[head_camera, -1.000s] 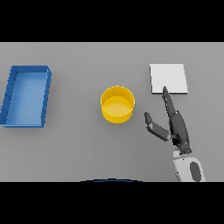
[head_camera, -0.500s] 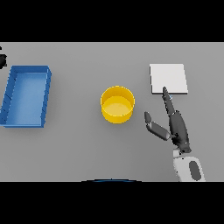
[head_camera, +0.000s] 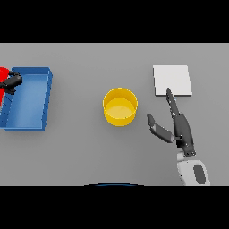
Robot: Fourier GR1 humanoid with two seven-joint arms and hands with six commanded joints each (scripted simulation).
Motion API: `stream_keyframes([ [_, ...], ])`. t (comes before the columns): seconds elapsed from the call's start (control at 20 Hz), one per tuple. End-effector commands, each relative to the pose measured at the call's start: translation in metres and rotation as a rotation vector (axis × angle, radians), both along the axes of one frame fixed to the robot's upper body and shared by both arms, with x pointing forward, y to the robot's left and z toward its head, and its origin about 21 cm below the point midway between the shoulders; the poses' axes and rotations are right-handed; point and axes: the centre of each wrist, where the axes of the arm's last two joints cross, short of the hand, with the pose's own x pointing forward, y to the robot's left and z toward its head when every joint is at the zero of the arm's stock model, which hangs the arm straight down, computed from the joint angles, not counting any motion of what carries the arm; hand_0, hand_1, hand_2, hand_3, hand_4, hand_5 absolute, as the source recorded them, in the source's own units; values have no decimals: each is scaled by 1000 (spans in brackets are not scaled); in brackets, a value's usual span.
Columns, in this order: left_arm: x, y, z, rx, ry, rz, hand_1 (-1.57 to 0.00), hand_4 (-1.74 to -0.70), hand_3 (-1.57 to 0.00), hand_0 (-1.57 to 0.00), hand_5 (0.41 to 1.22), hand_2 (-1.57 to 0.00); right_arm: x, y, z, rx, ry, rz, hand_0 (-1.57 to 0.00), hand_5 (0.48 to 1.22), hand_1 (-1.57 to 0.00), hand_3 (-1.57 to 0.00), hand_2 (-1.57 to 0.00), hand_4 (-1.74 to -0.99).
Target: Pick up the red beaker and tilt it to pour out 1 green nut into yellow bowl. Pick up the yellow bowl and place it on the metallic measuring scale.
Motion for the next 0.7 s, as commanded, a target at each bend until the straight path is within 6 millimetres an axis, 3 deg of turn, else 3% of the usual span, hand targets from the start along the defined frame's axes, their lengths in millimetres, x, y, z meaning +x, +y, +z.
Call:
stream_keyframes([
  [0.0,-3,4,-2,11,3,-58,-1380,-1155,-1098,-1495,740,-1311,0,-2,-2,-3,10,0,1,669,1,1,1,-1159],
  [0.1,-9,8,2,-26,25,-142,-883,-933,-707,-1003,697,-839,3,2,-3,2,18,3,1,671,1,1,1,-1162],
  [0.25,-12,11,-1,5,78,-189,-452,-785,-361,-513,656,-429,1,1,0,6,-3,14,1,680,1,1,1,-1147],
  [0.4,-7,14,-10,50,90,-188,-231,-741,-185,-262,648,-219,-3,1,-1,6,-3,17,1,690,1,1,1,-1156],
  [0.65,-1,7,-11,79,25,-174,-75,-705,-60,-85,653,-71,-2,-1,2,-22,10,-3,1,679,1,1,1,-1178],
])
